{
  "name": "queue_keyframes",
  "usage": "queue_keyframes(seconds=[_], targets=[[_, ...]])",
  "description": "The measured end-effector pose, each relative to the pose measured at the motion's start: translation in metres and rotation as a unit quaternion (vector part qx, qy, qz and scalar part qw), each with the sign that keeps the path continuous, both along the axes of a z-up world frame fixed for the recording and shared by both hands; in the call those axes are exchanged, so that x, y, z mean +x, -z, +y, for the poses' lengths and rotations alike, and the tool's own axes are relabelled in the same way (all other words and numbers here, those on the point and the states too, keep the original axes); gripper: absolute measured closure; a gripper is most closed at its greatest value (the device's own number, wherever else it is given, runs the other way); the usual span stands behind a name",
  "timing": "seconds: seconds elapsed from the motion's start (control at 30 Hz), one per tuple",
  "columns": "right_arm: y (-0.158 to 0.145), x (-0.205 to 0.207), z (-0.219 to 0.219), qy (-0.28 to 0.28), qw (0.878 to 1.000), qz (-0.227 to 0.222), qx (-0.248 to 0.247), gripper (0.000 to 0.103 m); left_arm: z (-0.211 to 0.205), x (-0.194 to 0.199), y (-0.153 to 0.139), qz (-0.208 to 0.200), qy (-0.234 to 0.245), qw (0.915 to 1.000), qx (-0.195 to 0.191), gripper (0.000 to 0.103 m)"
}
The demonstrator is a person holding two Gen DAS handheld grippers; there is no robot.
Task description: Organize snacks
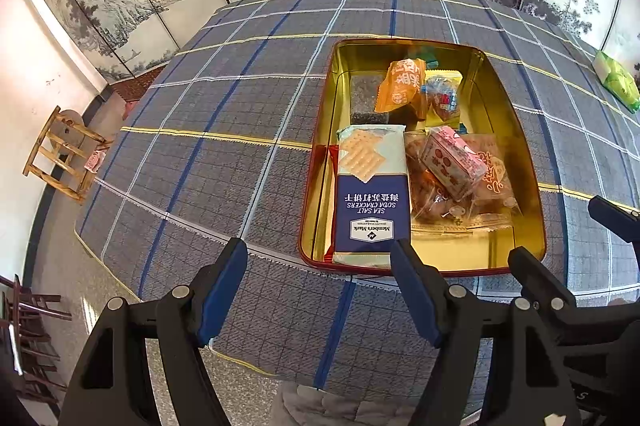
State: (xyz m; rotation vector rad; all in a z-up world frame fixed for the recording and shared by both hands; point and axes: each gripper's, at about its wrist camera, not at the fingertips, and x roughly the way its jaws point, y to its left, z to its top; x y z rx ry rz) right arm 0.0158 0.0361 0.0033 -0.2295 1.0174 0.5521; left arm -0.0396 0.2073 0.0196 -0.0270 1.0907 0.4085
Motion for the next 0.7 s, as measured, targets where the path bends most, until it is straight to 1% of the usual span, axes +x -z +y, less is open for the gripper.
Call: queue_keyframes(seconds=[0.3,0.7], targets=[[0.0049,-0.0011,0.0036,-0.01,1.0,0.014,0.0,0.003,0.0004,0.0013,0.0004,0.0,-0.002,1.0,-0.001,0.031],[0.0057,-0.0022,0.0057,-0.015,1.0,0.019,-0.002,0.003,0.0015,0.0045,-0.0042,-0.004,0.0,1.0,-0.001,0.031]])
